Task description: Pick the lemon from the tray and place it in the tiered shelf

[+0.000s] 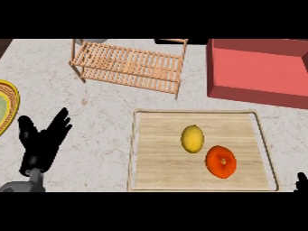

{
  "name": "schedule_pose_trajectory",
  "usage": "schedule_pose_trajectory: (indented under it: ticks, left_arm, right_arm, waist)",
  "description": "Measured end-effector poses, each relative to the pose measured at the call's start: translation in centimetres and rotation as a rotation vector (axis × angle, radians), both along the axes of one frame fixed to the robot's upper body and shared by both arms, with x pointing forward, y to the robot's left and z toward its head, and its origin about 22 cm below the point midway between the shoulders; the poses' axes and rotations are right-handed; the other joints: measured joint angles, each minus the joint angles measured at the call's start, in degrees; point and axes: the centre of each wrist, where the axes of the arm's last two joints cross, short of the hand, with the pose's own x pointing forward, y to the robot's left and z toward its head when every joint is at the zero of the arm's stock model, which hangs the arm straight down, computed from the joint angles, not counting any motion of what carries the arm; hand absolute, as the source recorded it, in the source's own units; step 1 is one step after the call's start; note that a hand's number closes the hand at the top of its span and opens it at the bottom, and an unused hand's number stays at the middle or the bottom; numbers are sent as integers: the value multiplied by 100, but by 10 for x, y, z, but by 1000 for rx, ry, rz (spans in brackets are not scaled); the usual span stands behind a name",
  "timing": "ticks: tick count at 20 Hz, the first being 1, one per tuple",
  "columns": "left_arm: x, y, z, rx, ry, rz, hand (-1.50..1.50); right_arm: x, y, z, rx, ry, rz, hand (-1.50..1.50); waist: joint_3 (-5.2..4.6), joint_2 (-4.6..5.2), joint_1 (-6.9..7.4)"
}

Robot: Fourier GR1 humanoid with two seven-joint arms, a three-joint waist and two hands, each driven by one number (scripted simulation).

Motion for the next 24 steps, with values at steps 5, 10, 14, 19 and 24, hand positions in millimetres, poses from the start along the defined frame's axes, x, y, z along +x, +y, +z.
schedule_pose_trajectory:
  ticks: [5,10,14,19,24]
  left_arm:
    - [3,-4,0,1,-10,-19,0]
    - [12,-6,4,0,-10,-33,0]
    - [13,-3,4,-4,-1,-41,0]
    - [12,-6,-1,-7,0,-40,0]
    - [9,-5,-4,-8,1,-29,0]
  right_arm:
    - [10,2,22,-26,93,-51,-150]
    - [32,9,31,-83,167,-107,-150]
    - [56,26,29,-106,209,-120,-150]
    - [88,52,28,-125,262,-93,-150]
    - [114,66,19,-172,333,-55,-150]
  waist:
    - [-2,33,116]
    - [0,50,194]
    - [8,37,239]
    - [16,21,233]
    - [32,-7,177]
